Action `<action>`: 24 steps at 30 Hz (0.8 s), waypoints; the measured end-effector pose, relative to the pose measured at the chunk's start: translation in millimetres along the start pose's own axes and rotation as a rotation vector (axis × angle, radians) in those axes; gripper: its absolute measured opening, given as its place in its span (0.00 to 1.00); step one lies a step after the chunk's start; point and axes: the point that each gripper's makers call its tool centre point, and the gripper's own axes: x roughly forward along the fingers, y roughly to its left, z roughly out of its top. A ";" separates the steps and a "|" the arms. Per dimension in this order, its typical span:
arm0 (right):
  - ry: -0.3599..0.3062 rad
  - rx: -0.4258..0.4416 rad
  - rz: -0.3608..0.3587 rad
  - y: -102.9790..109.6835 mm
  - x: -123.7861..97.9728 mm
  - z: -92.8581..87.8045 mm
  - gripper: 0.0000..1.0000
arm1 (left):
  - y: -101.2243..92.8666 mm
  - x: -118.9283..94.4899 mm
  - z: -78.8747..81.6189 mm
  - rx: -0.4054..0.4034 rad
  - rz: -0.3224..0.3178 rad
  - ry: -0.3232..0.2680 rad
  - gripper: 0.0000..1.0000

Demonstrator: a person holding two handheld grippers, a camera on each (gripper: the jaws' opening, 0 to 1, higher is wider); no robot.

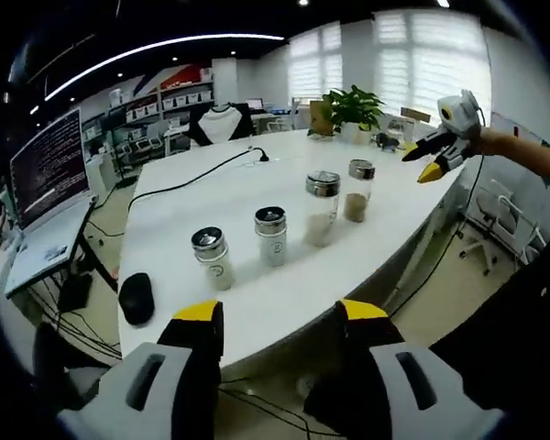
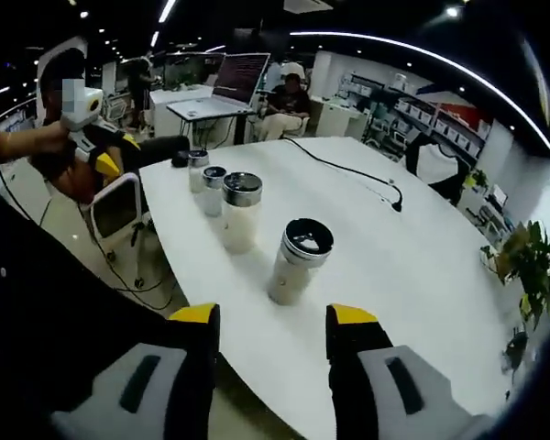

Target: Rotate the seasoning bottle until the label or dispensing opening points toward the visible target arrow and the bottle remains upright within the marked orientation range

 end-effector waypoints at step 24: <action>-0.248 0.396 -0.201 47.4 -42.7 -7.4 0.61 | -17.8 -57.6 -8.8 -0.124 0.102 -0.067 0.84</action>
